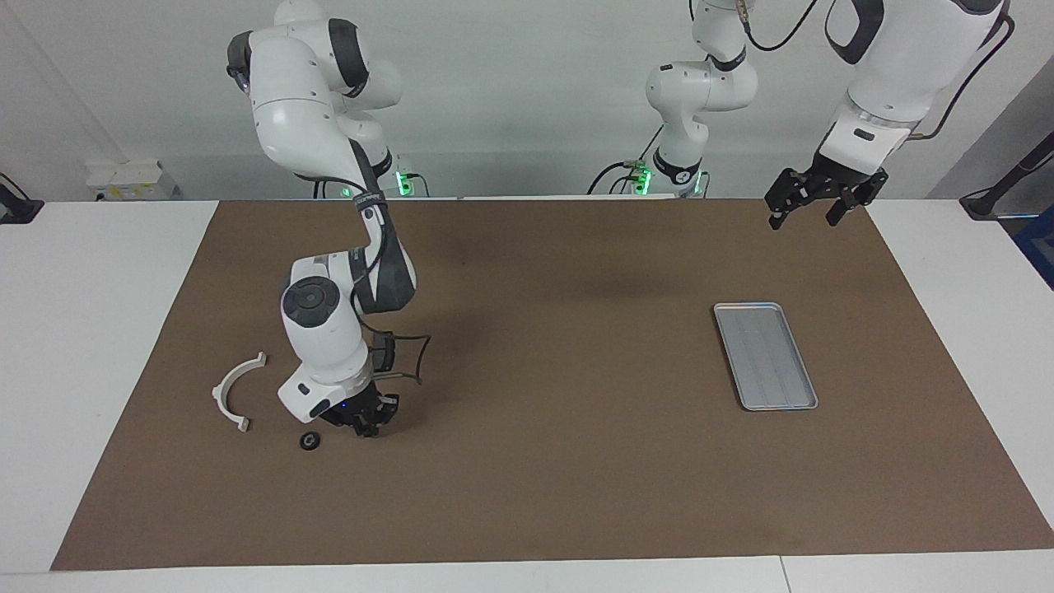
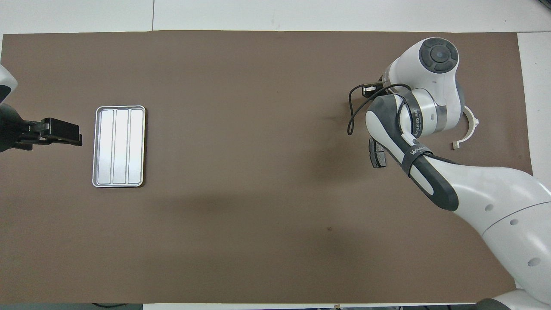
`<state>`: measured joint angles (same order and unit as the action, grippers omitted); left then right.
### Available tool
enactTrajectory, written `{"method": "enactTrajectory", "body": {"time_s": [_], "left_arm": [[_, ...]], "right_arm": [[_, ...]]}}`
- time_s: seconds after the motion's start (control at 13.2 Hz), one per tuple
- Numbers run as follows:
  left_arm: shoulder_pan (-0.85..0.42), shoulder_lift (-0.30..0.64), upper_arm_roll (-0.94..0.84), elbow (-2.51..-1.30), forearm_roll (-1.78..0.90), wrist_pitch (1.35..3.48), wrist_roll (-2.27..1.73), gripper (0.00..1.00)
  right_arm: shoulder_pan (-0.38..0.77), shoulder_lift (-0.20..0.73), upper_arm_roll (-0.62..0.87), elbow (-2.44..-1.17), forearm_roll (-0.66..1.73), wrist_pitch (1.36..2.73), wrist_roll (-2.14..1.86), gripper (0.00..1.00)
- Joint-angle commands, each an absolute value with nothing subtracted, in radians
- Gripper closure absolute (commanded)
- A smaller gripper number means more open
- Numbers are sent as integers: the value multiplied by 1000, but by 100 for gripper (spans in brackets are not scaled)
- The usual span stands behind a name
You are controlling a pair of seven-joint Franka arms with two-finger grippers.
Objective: Place bearing gear from tray to pile
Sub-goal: 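Carry the gear beside the first gear and open the right gripper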
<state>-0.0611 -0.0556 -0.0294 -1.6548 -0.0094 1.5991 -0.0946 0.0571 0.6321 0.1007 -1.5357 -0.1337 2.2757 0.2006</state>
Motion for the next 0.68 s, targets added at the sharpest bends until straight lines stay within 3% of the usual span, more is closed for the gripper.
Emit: {"method": "enactTrajectory", "body": {"time_s": [0.0, 0.15, 0.3, 0.61], "left_arm": [[-66, -72, -23, -1664, 5, 1588, -91, 0], [-66, -72, -23, -1664, 5, 1589, -91, 0], [-66, -72, -23, -1664, 5, 1588, -91, 0], [-66, -72, -23, -1664, 5, 1588, -91, 0]], "right_arm": [[35, 630, 118, -1554, -133, 2303, 170, 100], [35, 630, 118, -1554, -133, 2303, 172, 100], [38, 627, 118, -1555, -133, 2303, 179, 0], [40, 580, 118, -1555, -132, 2260, 179, 0]]}}
